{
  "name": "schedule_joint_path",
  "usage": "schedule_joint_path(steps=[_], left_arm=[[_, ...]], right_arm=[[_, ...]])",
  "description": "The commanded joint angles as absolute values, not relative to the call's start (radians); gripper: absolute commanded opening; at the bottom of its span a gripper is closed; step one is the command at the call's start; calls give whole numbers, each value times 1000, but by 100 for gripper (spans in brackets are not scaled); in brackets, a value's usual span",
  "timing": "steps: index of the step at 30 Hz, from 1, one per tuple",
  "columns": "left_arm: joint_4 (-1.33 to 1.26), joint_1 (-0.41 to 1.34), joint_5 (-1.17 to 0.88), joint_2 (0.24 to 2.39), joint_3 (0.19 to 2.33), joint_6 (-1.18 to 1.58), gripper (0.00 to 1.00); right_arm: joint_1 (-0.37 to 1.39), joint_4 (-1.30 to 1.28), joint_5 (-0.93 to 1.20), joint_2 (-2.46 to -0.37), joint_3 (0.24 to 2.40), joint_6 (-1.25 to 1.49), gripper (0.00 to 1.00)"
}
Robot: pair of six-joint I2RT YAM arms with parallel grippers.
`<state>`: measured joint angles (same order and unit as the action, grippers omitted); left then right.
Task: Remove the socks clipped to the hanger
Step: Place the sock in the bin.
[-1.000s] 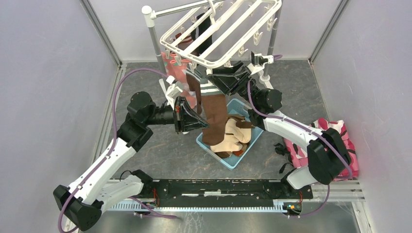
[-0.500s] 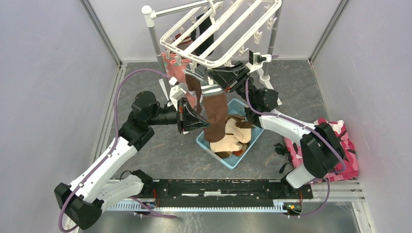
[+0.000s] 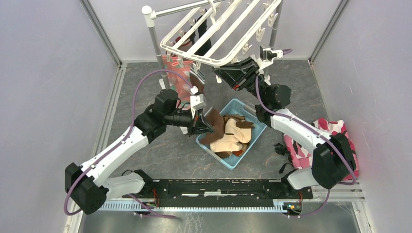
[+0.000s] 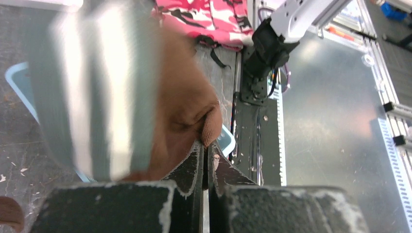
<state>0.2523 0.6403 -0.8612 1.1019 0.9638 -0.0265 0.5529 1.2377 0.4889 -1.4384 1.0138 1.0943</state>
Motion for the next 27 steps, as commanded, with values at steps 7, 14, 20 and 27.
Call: schedule_joint_path(steps=[7,14,20,27], left_arm=[[219,728,-760,1281,1114,-184,2],[123,781,-669,1420,1183,-190,2],[149,863,-624,1502,1186,-243,29],[290,862,-560,1422,1147,-298,100]], right_arm=[[523,1141,574,-1389,1041,1025,12],[514,1123,579,-1371,1042,1031,11],[503,1111,576,-1343,1028,1022,10],[489,1086,584,-1324,1009,1003,10]])
